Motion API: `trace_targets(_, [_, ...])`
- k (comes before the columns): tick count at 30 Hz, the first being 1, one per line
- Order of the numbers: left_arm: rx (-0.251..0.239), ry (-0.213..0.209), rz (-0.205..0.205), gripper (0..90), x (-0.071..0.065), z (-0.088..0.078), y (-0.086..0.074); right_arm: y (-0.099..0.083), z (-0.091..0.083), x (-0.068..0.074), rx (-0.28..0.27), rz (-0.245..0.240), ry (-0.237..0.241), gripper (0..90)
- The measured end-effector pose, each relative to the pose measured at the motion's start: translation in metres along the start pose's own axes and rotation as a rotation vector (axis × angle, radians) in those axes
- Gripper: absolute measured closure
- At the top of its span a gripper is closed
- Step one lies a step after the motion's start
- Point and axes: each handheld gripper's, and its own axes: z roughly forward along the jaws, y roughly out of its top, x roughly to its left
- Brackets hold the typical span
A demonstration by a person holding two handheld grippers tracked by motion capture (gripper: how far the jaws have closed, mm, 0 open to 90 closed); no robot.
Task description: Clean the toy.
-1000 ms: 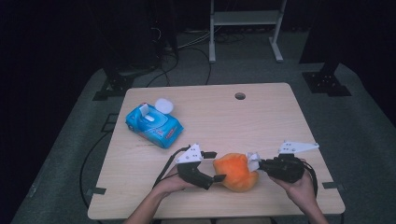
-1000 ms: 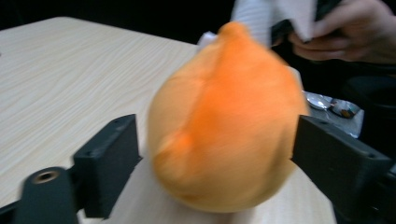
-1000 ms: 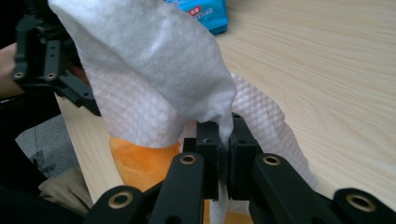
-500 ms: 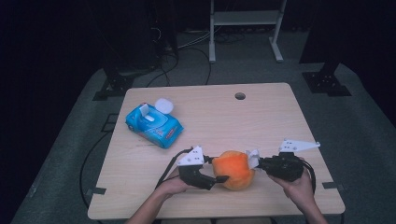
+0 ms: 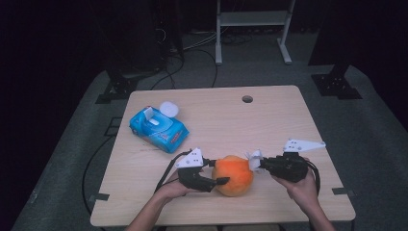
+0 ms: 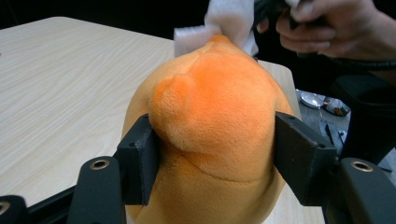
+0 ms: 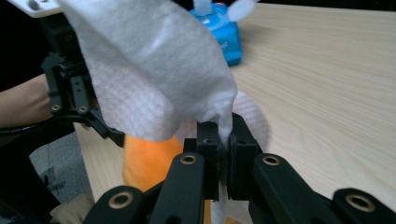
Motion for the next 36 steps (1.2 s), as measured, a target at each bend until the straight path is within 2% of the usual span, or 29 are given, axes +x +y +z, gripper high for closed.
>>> trace_targets(3, [0.0,0.002,0.002,30.1,0.002,-0.004,0.0,-0.001,0.006,0.002,0.017,-0.014,0.019,85.2])
trace_targets(5, [-0.024,-0.009,-0.02,24.3,0.005,-0.006,-0.001,-0.005,0.008,0.0,0.027,-0.002,0.033,85.2])
trace_targets(6, [-0.025,-0.016,-0.027,20.8,0.006,-0.005,-0.002,-0.007,0.008,-0.001,0.036,0.0,0.041,85.1])
trace_targets(9, [-0.014,-0.034,-0.015,12.4,0.005,0.003,-0.003,-0.011,0.009,-0.002,0.045,0.01,0.053,85.1])
trace_targets(11, [-0.013,-0.042,-0.011,11.6,0.003,0.008,-0.004,-0.011,0.008,-0.002,0.046,0.006,0.048,85.0])
trace_targets(14, [-0.008,-0.054,0.004,16.6,0.0,0.009,-0.006,-0.011,0.009,-0.002,0.042,0.005,0.04,85.0])
trace_targets(15, [-0.002,-0.043,0.018,21.8,-0.001,0.009,-0.006,-0.011,0.009,-0.002,0.041,0.006,0.038,85.0])
trace_targets(17, [0.0,-0.016,0.02,30.9,-0.001,0.008,-0.006,-0.01,0.009,-0.003,0.037,0.001,0.031,85.0])
trace_targets(18, [0.001,0.0,0.011,32.7,-0.001,0.008,-0.005,-0.009,0.007,-0.002,0.032,-0.004,0.021,85.0])
trace_targets(20, [0.005,0.001,0.011,33.7,-0.002,0.009,-0.004,-0.003,-0.001,-0.001,-0.003,-0.014,0.011,85.1])
trace_targets(22, [0.002,0.008,0.009,33.6,-0.004,0.012,-0.003,0.002,-0.005,0.003,-0.033,-0.016,0.035,85.1])
trace_targets(24, [0.001,0.017,0.014,33.5,-0.007,0.015,-0.002,0.006,-0.006,0.01,-0.056,-0.025,0.085,85.1])
trace_targets(26, [0.004,0.029,0.016,33.6,-0.009,0.017,-0.001,0.008,0.0,0.019,-0.05,-0.049,0.126,85.0])
trace_targets(29, [0.006,0.037,0.011,34.1,-0.008,0.015,-0.001,0.004,0.01,0.023,0.01,-0.084,0.078,85.0])
trace_targets(33, [-0.006,0.058,-0.019,34.3,-0.003,0.011,-0.002,-0.003,0.006,0.005,0.024,-0.032,0.022,84.9])
trace_targets(35, [-0.015,0.051,-0.032,34.0,-0.001,0.012,-0.003,-0.004,0.001,0.003,0.024,-0.025,0.002,84.9])
trace_targets(36, [-0.014,0.051,-0.022,33.5,-0.001,0.013,-0.003,-0.004,0.0,0.004,0.022,-0.022,0.008,84.9])
